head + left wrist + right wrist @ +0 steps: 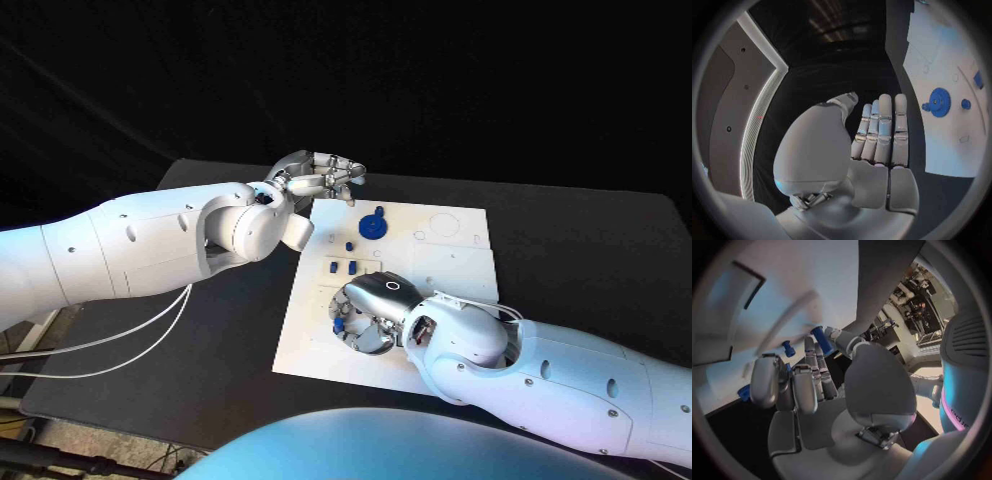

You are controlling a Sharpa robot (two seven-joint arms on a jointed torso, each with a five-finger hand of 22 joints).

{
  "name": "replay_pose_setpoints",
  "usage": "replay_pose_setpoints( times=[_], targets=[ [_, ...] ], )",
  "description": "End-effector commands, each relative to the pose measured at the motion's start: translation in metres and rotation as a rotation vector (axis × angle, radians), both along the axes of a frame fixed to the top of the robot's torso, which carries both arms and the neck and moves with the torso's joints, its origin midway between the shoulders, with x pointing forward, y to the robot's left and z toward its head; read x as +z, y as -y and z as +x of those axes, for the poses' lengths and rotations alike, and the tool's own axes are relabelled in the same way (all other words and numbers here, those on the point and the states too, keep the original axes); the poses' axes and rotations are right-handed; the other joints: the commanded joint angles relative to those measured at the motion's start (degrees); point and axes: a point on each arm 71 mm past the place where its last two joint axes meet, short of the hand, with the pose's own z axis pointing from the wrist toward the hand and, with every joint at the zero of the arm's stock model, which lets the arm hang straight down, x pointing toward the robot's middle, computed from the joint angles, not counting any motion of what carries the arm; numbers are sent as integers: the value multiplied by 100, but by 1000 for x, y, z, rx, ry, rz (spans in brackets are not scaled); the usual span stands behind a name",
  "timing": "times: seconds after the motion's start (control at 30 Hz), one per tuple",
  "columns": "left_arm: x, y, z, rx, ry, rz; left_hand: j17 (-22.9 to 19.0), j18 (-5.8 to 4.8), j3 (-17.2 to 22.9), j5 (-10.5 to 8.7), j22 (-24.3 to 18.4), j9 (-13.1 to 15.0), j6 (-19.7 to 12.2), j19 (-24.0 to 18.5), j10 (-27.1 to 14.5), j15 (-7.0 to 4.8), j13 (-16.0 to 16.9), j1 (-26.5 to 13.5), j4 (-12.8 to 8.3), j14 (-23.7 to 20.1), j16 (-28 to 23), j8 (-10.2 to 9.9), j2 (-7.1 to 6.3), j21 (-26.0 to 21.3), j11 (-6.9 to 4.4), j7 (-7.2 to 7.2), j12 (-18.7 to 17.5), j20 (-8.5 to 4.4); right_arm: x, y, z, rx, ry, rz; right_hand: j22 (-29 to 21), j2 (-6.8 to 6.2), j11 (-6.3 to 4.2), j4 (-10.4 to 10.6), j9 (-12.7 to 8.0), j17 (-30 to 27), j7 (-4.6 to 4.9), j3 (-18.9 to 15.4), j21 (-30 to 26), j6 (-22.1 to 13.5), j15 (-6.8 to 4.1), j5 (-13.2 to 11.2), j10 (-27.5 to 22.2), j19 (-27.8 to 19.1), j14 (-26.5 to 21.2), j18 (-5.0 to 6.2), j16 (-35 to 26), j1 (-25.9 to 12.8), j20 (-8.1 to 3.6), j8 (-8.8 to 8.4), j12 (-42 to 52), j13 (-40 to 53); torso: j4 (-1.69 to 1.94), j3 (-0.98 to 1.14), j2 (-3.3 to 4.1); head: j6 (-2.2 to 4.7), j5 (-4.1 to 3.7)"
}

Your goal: Assemble the parts on the task board

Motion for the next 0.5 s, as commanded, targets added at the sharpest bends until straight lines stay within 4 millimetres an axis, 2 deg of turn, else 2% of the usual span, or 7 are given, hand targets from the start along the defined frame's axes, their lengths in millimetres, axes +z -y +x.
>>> replay_pose_setpoints(
  times=[0.03, 0.13, 0.3, 0.4, 0.43, 0.5],
  targets=[
    [1, 2, 0, -19, 5, -6, -2, 56, 36, -20, -9, 6, -18, 5, -1, 25, -8, -44, -2, -19, -27, 14, -7, -22, 34, 14, -36, 24, 1, 1, 0, -2, 22, 20, 915, 10, 27, -5, -23, -90, 13, -115, -168, -111, 46, 15, -173, -87, 191, 84, -69, 21, 15, -71, -1, -22, -3, 3, -1, 1, -14],
    [1, 2, 0, -19, 4, -6, -2, 56, 36, -20, -9, 6, -18, 5, -1, 25, -8, -44, -2, -19, -27, 14, -7, -22, 34, 14, -36, 24, 4, 4, 0, -16, 32, 57, 848, 39, 56, -12, -42, -185, 30, -294, -420, -204, 74, 8, -384, -191, 147, 130, -113, 55, 42, -113, 19, -52, -1, 6, 0, 1, -22],
    [1, 1, 0, -18, 4, -5, -2, 56, 38, -21, -12, 6, -21, 3, -3, 26, -10, -51, -5, -22, -27, 15, -7, -24, 34, 14, -36, 26, 13, 16, -2, -46, 42, 145, 672, 227, 130, 28, -119, -334, 59, -1013, -1043, -407, 136, 2, -816, -426, 40, 235, -185, 299, 110, -209, 220, -110, 0, 0, -5, 1, -44],
    [1, 1, 0, -18, 3, -4, -2, 56, 38, -21, -12, 6, -21, 3, -3, 26, -10, -51, -5, -22, -27, 15, -7, -24, 34, 14, -36, 26, 24, 32, 0, -82, 16, 225, 649, 283, 126, 69, -179, -402, 47, -1183, -1116, -520, 138, -24, -826, -438, 19, 249, -216, 369, 110, -272, 318, -120, -3, -7, -13, 1, -76],
    [1, 1, 0, -18, 3, -4, -2, 56, 38, -21, -12, 6, -21, 3, -3, 26, -10, -51, -5, -22, -27, 15, -7, -24, 34, 14, -36, 26, 27, 38, 1, -95, 6, 242, 660, 314, 116, 78, -191, -383, 103, -1191, -1071, -498, 129, 2, -783, -411, 30, 241, -209, 393, 105, -263, 372, -116, -3, -9, -12, 1, -88],
    [1, 0, 0, -18, 3, -4, -1, 56, 38, -22, -14, 5, -24, 2, -7, 26, -11, -55, -7, -24, -28, 14, -10, -26, 35, 15, -38, 26, 34, 53, 6, -141, -40, 277, 687, 329, 86, 110, -214, -323, 96, -1203, -965, -432, 104, 1, -648, -342, 73, 222, -182, 380, 88, -235, 485, -106, -3, -8, -9, 1, -136]
  ],
)
